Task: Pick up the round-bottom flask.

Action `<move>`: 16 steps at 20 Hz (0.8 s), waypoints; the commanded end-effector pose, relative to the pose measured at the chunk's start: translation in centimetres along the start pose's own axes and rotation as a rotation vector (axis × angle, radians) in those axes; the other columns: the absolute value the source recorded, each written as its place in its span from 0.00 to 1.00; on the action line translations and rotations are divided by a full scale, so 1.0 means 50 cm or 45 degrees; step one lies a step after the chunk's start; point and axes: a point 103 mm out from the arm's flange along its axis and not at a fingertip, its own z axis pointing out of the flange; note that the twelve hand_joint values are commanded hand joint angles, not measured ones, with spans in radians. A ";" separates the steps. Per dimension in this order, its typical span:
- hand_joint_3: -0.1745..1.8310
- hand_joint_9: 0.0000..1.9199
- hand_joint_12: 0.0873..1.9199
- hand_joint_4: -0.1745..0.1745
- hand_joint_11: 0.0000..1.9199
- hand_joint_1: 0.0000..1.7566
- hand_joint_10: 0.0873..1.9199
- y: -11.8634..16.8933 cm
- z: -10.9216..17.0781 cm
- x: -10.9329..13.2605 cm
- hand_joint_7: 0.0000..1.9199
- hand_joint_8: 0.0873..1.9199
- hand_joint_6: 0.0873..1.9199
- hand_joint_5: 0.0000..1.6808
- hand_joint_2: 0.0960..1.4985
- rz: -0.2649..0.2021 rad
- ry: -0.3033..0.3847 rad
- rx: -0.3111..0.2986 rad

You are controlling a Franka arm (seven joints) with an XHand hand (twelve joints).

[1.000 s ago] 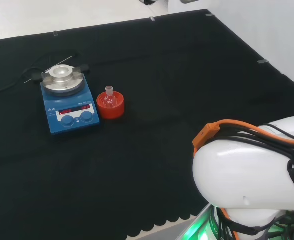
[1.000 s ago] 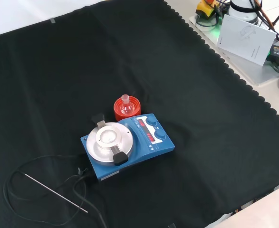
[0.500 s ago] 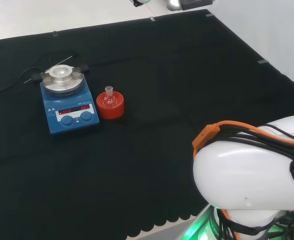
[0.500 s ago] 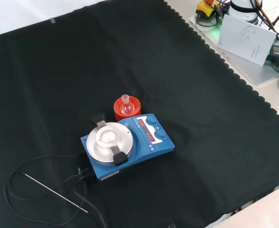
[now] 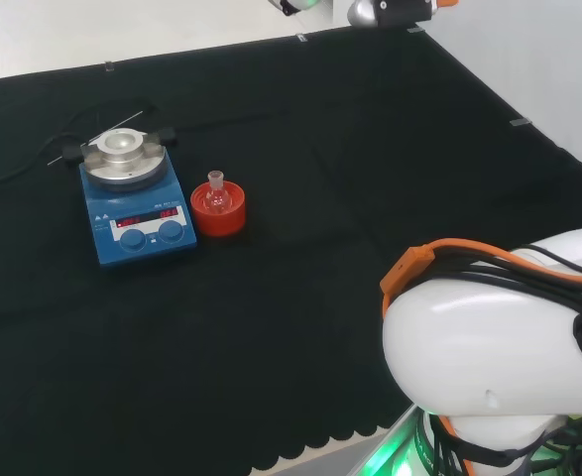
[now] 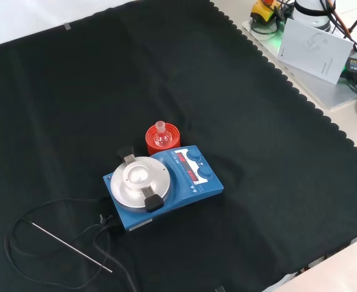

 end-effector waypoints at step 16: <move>0.55 0.41 0.73 0.00 0.23 0.50 0.44 0.070 0.092 -0.068 0.40 0.45 0.39 0.26 0.29 -0.054 0.135 0.001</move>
